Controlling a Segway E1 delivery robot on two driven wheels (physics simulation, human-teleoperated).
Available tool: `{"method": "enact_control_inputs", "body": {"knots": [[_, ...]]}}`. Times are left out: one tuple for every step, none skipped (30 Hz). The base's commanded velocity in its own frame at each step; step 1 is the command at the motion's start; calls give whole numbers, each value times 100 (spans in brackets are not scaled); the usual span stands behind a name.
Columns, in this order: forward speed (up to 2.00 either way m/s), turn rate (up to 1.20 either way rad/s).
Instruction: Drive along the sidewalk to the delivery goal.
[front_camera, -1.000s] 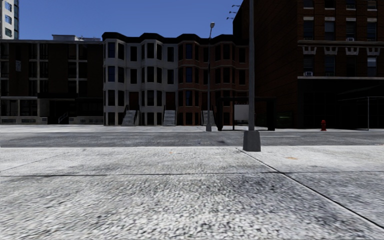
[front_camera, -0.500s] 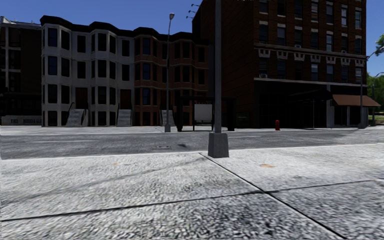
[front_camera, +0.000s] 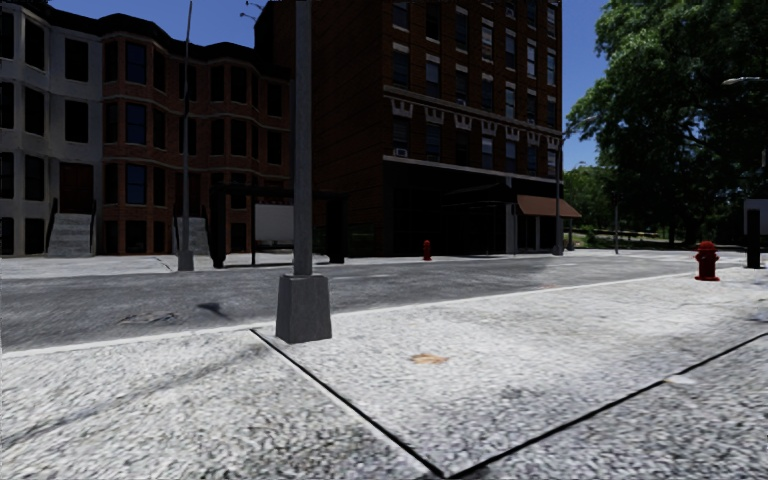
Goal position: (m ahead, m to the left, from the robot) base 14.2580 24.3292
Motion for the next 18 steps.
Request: {"method": "enact_control_inputs", "body": {"knots": [[200,-72],[200,-73],[200,-73],[200,-73],[200,-73],[200,-73],[200,-73],[200,-73],[200,-73],[200,-73],[200,-73],[200,-73],[200,-73],[200,-73],[200,-73],[200,-73],[200,-73],[200,-73]]}}
